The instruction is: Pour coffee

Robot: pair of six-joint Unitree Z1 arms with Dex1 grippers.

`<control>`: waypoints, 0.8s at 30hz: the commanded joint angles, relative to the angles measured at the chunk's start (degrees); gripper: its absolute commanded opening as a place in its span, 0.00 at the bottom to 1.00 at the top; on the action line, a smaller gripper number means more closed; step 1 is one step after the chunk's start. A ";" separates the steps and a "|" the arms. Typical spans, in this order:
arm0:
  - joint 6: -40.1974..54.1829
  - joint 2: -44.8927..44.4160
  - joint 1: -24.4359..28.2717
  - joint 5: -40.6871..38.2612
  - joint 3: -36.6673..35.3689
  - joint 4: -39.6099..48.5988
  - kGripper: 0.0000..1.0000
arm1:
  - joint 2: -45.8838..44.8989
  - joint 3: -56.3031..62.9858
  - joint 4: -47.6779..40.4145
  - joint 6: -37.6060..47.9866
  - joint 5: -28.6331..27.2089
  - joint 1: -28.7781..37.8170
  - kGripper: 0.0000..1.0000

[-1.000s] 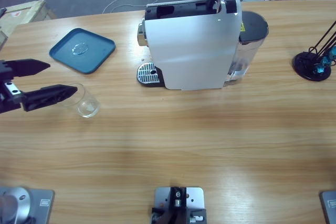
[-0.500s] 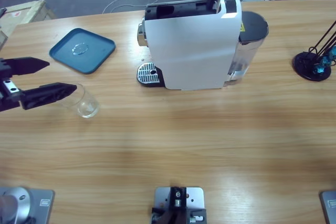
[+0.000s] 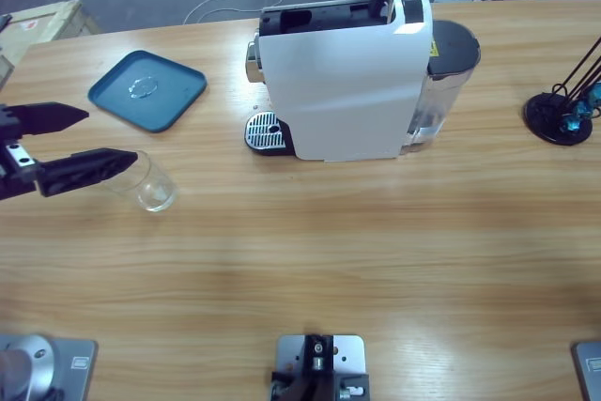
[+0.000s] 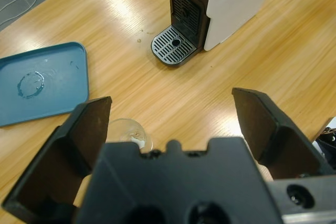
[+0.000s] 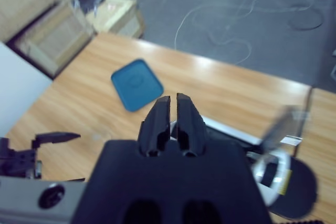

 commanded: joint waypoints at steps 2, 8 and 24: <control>-0.65 -0.34 0.10 -0.86 1.24 0.27 0.99 | -10.06 18.64 -4.14 7.46 -3.09 -11.37 0.00; -0.65 0.17 0.09 -0.86 0.97 0.27 0.99 | -1.77 19.19 -9.75 10.27 2.27 -12.32 0.00; -0.65 0.10 0.12 -1.82 2.03 0.27 0.99 | 9.12 15.97 -17.77 10.13 9.55 -4.82 0.00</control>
